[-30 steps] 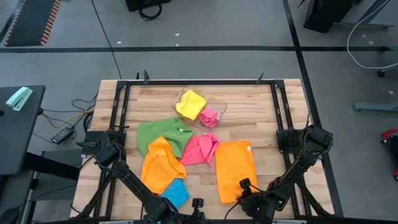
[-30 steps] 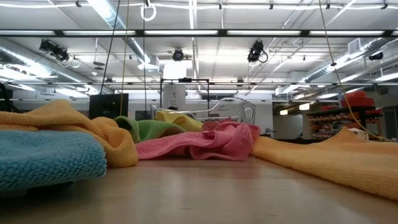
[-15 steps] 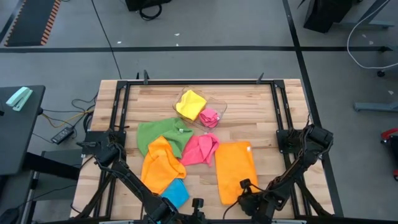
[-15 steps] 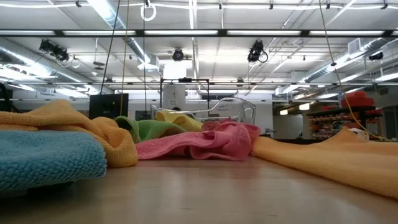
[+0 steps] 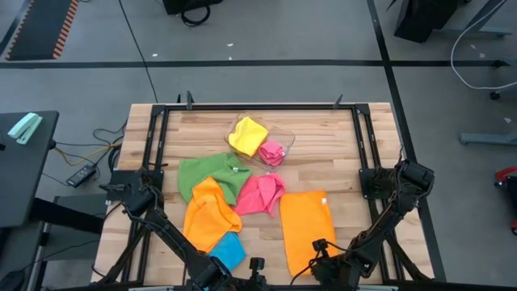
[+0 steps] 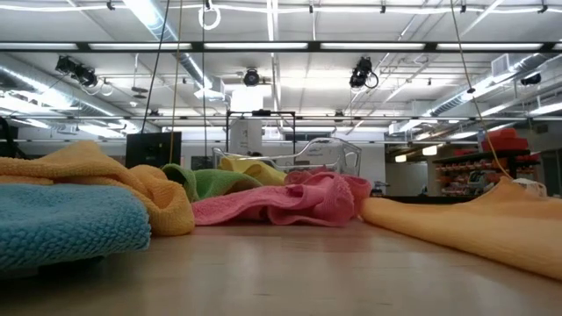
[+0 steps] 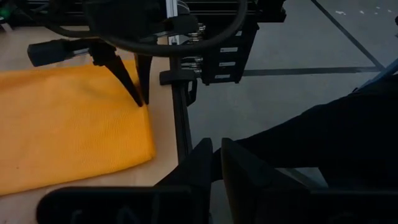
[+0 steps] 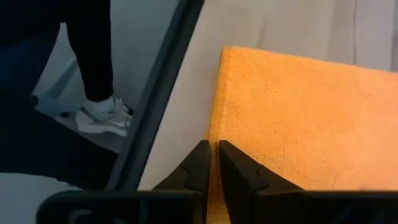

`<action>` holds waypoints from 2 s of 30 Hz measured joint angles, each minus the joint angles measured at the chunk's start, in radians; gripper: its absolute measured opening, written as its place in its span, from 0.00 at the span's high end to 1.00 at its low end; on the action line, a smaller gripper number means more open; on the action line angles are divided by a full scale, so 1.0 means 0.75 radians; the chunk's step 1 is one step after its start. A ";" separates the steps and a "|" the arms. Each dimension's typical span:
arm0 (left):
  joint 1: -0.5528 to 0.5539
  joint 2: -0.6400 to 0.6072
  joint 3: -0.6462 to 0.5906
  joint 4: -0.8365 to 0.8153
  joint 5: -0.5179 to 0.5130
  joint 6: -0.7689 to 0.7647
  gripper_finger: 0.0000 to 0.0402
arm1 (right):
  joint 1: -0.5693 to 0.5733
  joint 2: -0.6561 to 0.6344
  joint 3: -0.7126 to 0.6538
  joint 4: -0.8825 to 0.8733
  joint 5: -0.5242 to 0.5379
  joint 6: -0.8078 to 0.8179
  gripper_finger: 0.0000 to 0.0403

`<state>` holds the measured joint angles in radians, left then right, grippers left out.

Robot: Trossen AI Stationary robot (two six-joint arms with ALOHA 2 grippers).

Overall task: Fold microfiber towels
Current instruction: Fold the right orange microfiber cloth

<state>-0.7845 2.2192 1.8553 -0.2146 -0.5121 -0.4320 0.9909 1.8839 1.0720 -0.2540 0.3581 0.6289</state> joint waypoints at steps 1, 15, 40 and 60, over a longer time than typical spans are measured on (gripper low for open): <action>0.000 0.000 0.000 0.000 0.000 0.000 0.90 | 0.000 0.000 0.005 -0.021 0.002 0.000 0.90; 0.000 0.000 0.000 0.000 0.000 0.000 0.89 | 0.006 0.002 -0.033 -0.026 0.044 0.124 0.75; -0.006 0.000 0.000 0.001 0.000 -0.002 0.89 | 0.041 0.148 0.008 0.032 0.209 -0.131 0.56; -0.010 0.000 0.000 0.000 0.000 -0.001 0.89 | 0.033 0.154 0.004 -0.060 0.192 -0.102 0.91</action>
<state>-0.7918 2.2192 1.8553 -0.2146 -0.5121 -0.4328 1.0156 1.9995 1.0747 -0.2990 0.5017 0.5523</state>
